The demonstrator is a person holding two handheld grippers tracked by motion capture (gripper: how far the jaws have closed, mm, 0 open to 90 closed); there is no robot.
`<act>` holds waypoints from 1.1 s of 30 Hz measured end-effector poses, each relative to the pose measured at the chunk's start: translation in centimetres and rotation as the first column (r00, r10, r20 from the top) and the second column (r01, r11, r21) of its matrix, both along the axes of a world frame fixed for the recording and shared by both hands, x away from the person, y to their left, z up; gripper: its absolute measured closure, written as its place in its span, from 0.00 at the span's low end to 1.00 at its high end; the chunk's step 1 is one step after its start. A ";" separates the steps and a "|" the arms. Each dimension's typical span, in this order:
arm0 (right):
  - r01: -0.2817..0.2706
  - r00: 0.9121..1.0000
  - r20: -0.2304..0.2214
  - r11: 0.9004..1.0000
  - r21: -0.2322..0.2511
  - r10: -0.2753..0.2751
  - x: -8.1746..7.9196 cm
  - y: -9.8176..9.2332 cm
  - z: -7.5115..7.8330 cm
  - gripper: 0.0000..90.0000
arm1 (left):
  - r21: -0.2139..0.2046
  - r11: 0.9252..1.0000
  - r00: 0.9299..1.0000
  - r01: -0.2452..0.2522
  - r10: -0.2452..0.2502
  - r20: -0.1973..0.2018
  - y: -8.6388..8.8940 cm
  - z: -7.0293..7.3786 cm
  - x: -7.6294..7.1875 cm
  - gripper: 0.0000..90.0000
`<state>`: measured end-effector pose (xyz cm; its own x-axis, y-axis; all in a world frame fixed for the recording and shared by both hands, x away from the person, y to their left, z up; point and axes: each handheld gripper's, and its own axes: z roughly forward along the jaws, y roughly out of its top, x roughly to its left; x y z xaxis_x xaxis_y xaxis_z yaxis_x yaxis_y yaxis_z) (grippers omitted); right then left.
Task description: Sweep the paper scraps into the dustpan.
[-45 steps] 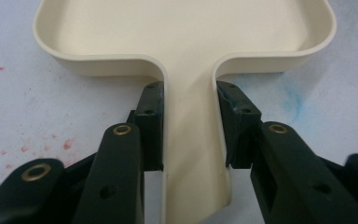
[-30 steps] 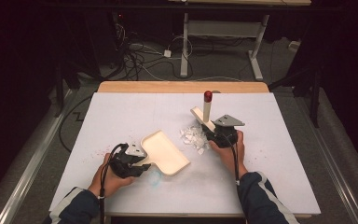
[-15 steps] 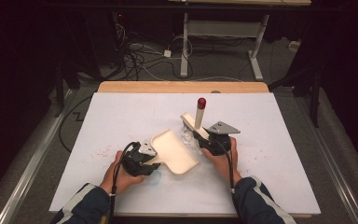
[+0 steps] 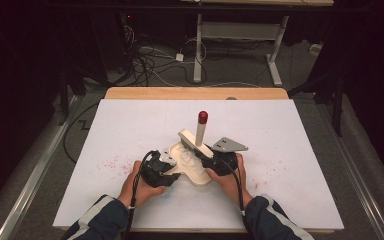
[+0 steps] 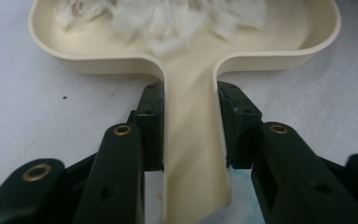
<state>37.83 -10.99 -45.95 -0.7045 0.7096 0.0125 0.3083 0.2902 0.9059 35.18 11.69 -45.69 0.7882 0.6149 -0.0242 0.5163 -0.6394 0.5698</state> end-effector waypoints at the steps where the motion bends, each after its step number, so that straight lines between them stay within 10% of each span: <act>1: -0.008 1.000 0.003 1.000 -0.003 0.008 -0.2 0.2 0.1 0.75 | 0.000 1.000 1.000 -0.001 0.001 0.000 0.0 0.0 0.0 0.71; 9: -0.027 0.999 0.036 0.999 -0.034 0.028 -1.2 1.0 1.2 0.75 | 0.001 1.000 1.000 0.001 -0.001 0.003 0.1 0.0 -0.1 0.71; 27: 0.027 0.992 0.121 0.997 0.071 -0.036 -1.1 -3.4 5.6 0.75 | 0.021 1.000 1.000 0.002 -0.002 0.005 0.2 -0.2 0.1 0.71; 33: 0.058 0.992 0.112 0.997 -0.042 -0.053 -0.8 -4.4 4.6 0.75 | 0.031 1.000 1.000 0.002 -0.002 0.002 0.7 -0.1 0.0 0.71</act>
<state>37.07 -15.44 -41.38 -0.6595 0.7455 -0.0965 0.2233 0.3168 0.9218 35.23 12.36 -45.78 0.7896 0.6136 -0.0037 0.5137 -0.6578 0.5508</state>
